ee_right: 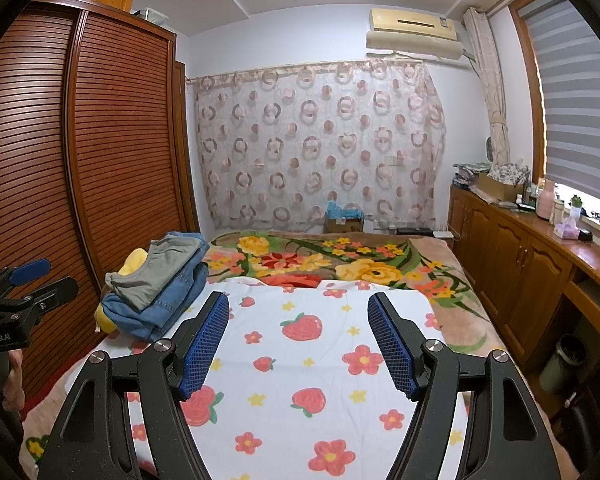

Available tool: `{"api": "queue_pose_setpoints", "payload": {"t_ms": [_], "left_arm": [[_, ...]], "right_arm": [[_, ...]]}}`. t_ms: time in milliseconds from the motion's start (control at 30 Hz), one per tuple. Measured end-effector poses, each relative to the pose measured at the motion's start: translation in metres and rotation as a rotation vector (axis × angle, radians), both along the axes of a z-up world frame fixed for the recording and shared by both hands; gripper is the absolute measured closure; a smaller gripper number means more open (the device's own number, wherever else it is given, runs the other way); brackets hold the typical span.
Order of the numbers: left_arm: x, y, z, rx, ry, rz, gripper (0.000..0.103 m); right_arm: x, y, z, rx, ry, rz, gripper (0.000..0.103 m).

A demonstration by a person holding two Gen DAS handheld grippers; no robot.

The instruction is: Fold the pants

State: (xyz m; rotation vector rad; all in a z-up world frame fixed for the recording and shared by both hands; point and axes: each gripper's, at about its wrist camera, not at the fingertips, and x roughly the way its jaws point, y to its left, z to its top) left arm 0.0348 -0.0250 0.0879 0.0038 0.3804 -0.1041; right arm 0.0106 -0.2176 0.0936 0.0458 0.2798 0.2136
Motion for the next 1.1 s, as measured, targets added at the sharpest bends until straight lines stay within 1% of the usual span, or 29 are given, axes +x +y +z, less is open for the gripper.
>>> {"api": "queue_pose_setpoints", "payload": {"t_ms": [1100], "left_arm": [[0.0004,0.0003,0.0018,-0.003,-0.001,0.001,0.000]], "right_arm": [[-0.0001,0.0003,-0.0025,0.001,-0.001,0.000,0.029]]}}
